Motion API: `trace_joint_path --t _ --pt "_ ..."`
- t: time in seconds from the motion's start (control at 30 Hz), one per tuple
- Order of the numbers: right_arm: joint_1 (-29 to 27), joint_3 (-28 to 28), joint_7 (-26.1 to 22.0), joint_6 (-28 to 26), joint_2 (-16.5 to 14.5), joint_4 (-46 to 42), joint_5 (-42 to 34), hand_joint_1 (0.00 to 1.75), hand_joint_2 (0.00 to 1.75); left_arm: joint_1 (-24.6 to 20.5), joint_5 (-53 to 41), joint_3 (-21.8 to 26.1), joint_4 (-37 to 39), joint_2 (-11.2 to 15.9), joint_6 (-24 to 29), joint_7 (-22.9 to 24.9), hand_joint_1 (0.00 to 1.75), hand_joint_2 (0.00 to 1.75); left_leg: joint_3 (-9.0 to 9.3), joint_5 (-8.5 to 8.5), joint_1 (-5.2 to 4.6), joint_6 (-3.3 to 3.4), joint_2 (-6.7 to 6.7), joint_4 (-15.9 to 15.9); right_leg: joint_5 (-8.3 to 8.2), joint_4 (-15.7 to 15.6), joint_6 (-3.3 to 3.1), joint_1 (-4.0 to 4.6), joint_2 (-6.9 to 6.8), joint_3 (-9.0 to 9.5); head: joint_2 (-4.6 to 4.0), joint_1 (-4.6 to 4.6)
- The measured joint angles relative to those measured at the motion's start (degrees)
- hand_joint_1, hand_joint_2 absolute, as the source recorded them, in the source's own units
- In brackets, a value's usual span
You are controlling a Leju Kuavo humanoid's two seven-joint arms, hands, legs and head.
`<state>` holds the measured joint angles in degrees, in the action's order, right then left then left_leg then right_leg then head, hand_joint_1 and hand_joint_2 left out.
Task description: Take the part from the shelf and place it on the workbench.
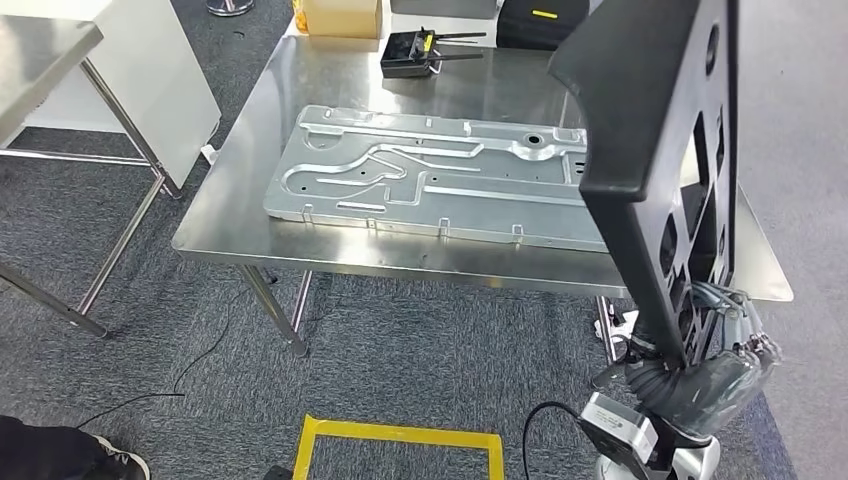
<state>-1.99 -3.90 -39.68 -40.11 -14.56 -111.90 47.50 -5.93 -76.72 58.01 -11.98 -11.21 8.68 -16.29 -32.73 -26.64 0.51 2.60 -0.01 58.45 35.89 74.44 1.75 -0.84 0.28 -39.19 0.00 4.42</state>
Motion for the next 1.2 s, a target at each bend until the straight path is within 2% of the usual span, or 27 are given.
trace_joint_path --t 0.03,0.07,0.13,0.17,0.2,0.27,0.37,0.4,0.47,0.5,0.53,0.57,0.6,0.63,0.67,0.7,0.73,0.83,0.9,0.93,1.0,1.03,1.07,1.1,1.17,1.2 --pt "0.1 0.1 0.0 0.0 0.0 0.0 0.1 1.75 1.75 0.0 0.0 0.0 0.0 0.0 0.0 0.0 0.0 1.75 0.3 -0.24 -0.03 0.01 -0.05 0.0 -0.63 1.0 -0.02 0.01 0.0 -1.09 0.0 -0.01" --pt "0.3 0.1 0.0 0.0 0.0 0.0 0.3 1.75 1.75 0.0 -0.1 -0.1 0.0 0.0 0.0 0.0 0.0 1.75 0.73 -0.53 -0.05 -0.05 -0.12 0.0 -2.53 -0.4 -0.14 0.02 0.0 -0.98 0.0 0.01" --pt "1.0 0.1 0.0 0.0 0.0 0.0 0.6 1.75 1.75 0.0 -0.2 -0.2 0.0 0.0 -0.1 0.0 0.0 1.75 1.63 -1.17 -0.08 -0.31 -0.23 0.0 -7.54 -7.7 -0.69 0.16 -0.03 1.53 0.0 0.02" --pt "1.3 0.1 0.0 0.0 0.0 0.0 0.7 1.75 1.75 -0.1 -0.2 -0.3 0.0 -0.1 -0.2 0.1 0.0 1.75 1.96 -1.54 -0.18 -0.56 -0.28 0.1 -9.22 -11.4 -1.0 0.33 -0.06 2.99 0.0 0.02" --pt "1.6 0.1 0.0 0.0 0.0 0.0 0.7 1.75 1.75 -0.1 -0.3 -0.4 0.0 -0.1 -0.2 0.1 0.0 1.75 2.11 -1.82 -0.26 -0.81 -0.3 0.1 -9.93 -13.6 -1.23 0.5 -0.08 3.87 0.0 0.01" --pt "1.8 0.2 0.0 0.0 0.0 0.0 0.8 1.75 1.75 -0.3 -0.3 -0.6 0.0 -0.1 -0.3 0.1 0.0 1.75 2.29 -2.18 -0.36 -1.37 -0.34 -0.1 -9.76 -15.0 -1.57 0.78 -0.03 4.43 0.0 -0.01" --pt "2.0 0.2 0.1 0.0 -0.1 -0.2 0.8 1.75 1.75 -0.4 -0.3 -0.8 0.0 -0.1 -0.4 0.1 0.0 1.75 2.12 -3.22 -0.39 -2.29 -0.23 1.0 -9.73 -15.9 -2.25 0.21 0.05 5.34 0.0 -0.07" --pt "2.1 0.2 0.1 0.0 -0.2 -0.2 0.8 1.75 1.75 -0.4 -0.3 -0.9 0.0 -0.1 -0.5 0.1 0.0 1.75 1.09 -4.38 -0.35 -2.6 -0.21 3.3 -9.7 -16.2 -2.52 0.0 -0.04 5.77 0.0 -0.09" --pt "2.2 0.2 0.1 0.0 -0.3 -0.2 0.8 1.75 1.75 -0.4 -0.3 -0.9 0.0 -0.1 -0.5 0.1 0.0 1.75 -2.79 -7.35 -0.1 -3.07 -0.2 10.4 -9.36 -16.3 -2.92 0.02 -0.23 6.26 0.0 -0.16" --pt "2.2 0.2 0.1 0.0 -0.3 -0.2 0.8 1.75 1.75 -0.3 -0.3 -0.9 0.0 -0.1 -0.5 0.2 0.0 1.75 -5.0 -8.32 0.03 -3.27 -0.2 14.0 -9.14 -16.3 -2.99 0.03 -0.25 6.45 0.0 -0.15" --pt "2.2 0.3 0.1 0.0 -0.3 -0.2 0.8 1.75 1.75 -0.3 -0.3 -0.9 0.0 -0.1 -0.5 0.2 0.0 1.75 -6.47 -8.11 0.16 -3.43 -0.19 15.8 -8.87 -16.3 -2.98 0.02 -0.22 6.71 0.0 -0.16" --pt "2.3 0.3 0.1 0.0 -0.3 -0.1 1.0 1.75 1.75 -0.2 -0.3 -0.9 0.0 -0.1 -0.5 0.3 0.0 1.75 -6.96 -6.74 0.28 -3.54 -0.19 15.5 -8.58 -16.2 -2.89 -0.02 -0.16 7.04 0.0 -0.15" --pt "2.4 0.3 0.3 0.0 -0.3 -0.1 1.3 1.75 1.75 -0.2 -0.3 -0.9 0.0 -0.1 -0.5 0.3 0.0 1.75 -6.27 -4.29 0.4 -3.59 -0.18 12.8 -8.22 -16.1 -2.75 -0.08 -0.09 7.46 0.0 -0.16" --pt "2.8 0.3 0.7 0.0 -0.3 0.1 1.8 1.75 1.75 -0.2 -0.3 -0.9 0.0 -0.1 -0.6 0.4 0.0 1.75 -4.85 -1.68 0.5 -3.58 -0.17 8.8 -7.8 -16.0 -2.52 -0.14 -0.03 7.85 0.0 -0.15" --pt "3.3 0.3 1.2 0.0 -0.3 0.3 2.5 1.75 1.75 -0.3 -0.4 -1.0 0.0 0.0 -0.7 0.5 0.0 1.75 -3.42 0.1 0.45 -3.51 -0.17 5.2 -7.41 -15.9 -2.22 -0.07 0.02 8.12 0.0 -0.15" --pt "4.0 0.3 1.8 0.0 -0.3 0.5 3.3 1.75 1.75 -0.4 -0.5 -1.0 0.0 0.0 -0.7 0.6 0.0 1.75 -2.31 1.07 0.37 -3.26 -0.2 2.5 -7.1 -15.7 -1.88 -0.01 0.1 8.24 0.0 -0.15" --pt "4.8 0.3 2.5 0.0 -0.3 0.8 4.2 1.75 1.75 -0.6 -0.7 -1.1 0.0 0.0 -0.8 0.7 0.0 1.75 -1.78 1.18 0.25 -2.95 -0.23 1.2 -6.9 -15.7 -1.53 0.08 0.15 8.24 0.0 -0.13" --pt "7.5 0.2 5.0 0.0 -0.2 2.4 7.6 1.75 1.75 -0.8 -1.1 -1.3 0.0 0.0 -1.0 1.1 0.0 1.75 -1.48 0.96 0.14 -1.75 -0.32 0.6 -6.69 -15.8 -0.56 0.04 0.18 8.31 0.0 -0.09" --pt "9.2 0.2 6.5 0.0 0.0 3.5 9.4 1.75 1.75 -1.0 -1.2 -1.6 0.0 0.0 -1.1 1.2 0.0 1.75 -1.09 1.04 0.27 -1.01 -0.32 0.0 -5.42 -13.4 -0.03 -0.03 0.06 7.21 0.0 -0.06" --pt "9.8 0.2 7.0 0.0 0.2 4.0 10.1 1.75 1.75 -1.1 -1.3 -1.7 0.0 0.0 -1.2 1.2 0.0 1.75 -0.92 1.0 0.29 -0.73 -0.31 -0.1 -4.18 -10.5 0.13 -0.03 0.01 5.65 0.0 -0.03" --pt "10.7 0.2 7.9 0.0 0.6 5.2 11.1 1.75 1.75 -1.3 -1.4 -2.0 0.0 0.0 -1.4 1.4 0.0 1.75 -0.69 0.73 0.16 -0.33 -0.3 -0.1 -1.88 -3.1 0.29 0.03 -0.01 1.14 0.0 -0.01" --pt "11.1 0.1 8.5 0.0 0.8 5.9 11.6 1.75 1.75 -1.3 -1.4 -2.2 0.0 0.0 -1.5 1.6 0.0 1.75 -0.5 0.56 0.08 -0.22 -0.31 -0.1 -1.78 -0.7 0.28 0.03 -0.01 -0.63 0.0 -0.02" --pt "11.5 0.0 9.1 0.0 1.1 6.7 12.0 1.75 1.75 -1.3 -1.5 -2.3 0.0 0.0 -1.7 1.7 0.0 1.75 -0.24 0.36 0.02 -0.16 -0.35 -0.1 -2.78 -0.3 0.2 0.04 -0.01 -1.45 0.0 -0.02" --pt "12.0 0.0 9.6 0.0 1.4 7.4 12.2 1.75 1.75 -1.2 -1.6 -2.4 0.0 0.0 -1.8 1.8 0.0 1.75 0.11 0.13 -0.02 -0.17 -0.4 -0.1 -4.77 -2.1 0.01 0.07 -0.01 -1.16 0.0 -0.02" --pt "13.0 -0.2 10.5 0.0 1.8 8.4 12.6 1.75 1.75 -1.3 -1.8 -2.6 0.0 -0.1 -1.8 1.9 0.0 1.75 0.88 -0.41 -0.14 -0.38 -0.49 -0.1 -9.3 -9.2 -0.67 0.3 -0.02 1.45 0.0 -0.02" --pt "13.6 -0.4 10.9 0.0 2.0 8.8 12.8 1.75 1.75 -1.3 -2.0 -2.7 0.0 -0.1 -1.8 1.9 0.0 1.75 1.12 -0.69 -0.25 -0.6 -0.51 -0.1 -10.55 -12.3 -1.03 0.48 -0.04 2.75 0.0 -0.02"
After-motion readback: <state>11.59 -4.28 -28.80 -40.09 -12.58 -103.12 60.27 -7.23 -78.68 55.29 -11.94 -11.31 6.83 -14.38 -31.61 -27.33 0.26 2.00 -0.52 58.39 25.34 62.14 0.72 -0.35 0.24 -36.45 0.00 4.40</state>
